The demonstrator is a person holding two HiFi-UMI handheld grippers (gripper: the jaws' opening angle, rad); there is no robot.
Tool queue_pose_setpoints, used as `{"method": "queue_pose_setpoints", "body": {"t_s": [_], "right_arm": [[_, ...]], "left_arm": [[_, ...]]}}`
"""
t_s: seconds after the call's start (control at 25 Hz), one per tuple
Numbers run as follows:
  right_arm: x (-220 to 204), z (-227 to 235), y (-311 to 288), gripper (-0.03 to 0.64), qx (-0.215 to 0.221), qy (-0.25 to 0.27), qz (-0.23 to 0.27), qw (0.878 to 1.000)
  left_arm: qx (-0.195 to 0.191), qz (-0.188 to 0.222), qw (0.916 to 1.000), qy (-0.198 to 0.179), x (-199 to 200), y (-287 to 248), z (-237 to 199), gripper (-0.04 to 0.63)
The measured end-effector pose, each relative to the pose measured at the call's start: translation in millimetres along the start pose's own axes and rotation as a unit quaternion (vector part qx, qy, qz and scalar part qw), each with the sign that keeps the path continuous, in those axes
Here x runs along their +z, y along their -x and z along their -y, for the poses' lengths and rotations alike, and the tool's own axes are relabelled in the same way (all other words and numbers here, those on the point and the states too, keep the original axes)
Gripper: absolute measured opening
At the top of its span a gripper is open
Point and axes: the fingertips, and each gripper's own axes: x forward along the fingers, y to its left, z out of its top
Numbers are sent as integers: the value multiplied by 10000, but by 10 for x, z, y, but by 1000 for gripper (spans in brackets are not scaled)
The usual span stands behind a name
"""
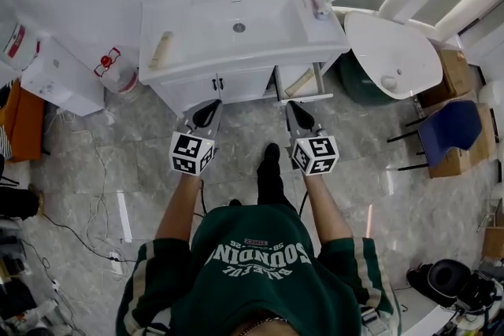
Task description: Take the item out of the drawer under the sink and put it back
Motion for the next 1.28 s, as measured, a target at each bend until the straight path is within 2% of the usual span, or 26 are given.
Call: {"method": "queue_pose_setpoints", "body": {"t_s": [0.36, 0.64, 1.08, 1.28], "right_arm": [[220, 959, -854, 2, 143, -176, -51, 9997], [302, 1716, -1454, 2, 328, -377, -215, 9985], [238, 2218, -1947, 2, 583, -534, -308, 9964], [241, 2453, -2069, 2, 370, -509, -313, 9975]], "left_arm": [[135, -156, 9998, 62, 184, -1161, -246, 51], [170, -307, 9993, 147, 334, -2049, -246, 51], [55, -473, 9986, 233, 350, -2863, -192, 51], [-186, -464, 9985, 227, 355, -3174, -200, 51]]}}
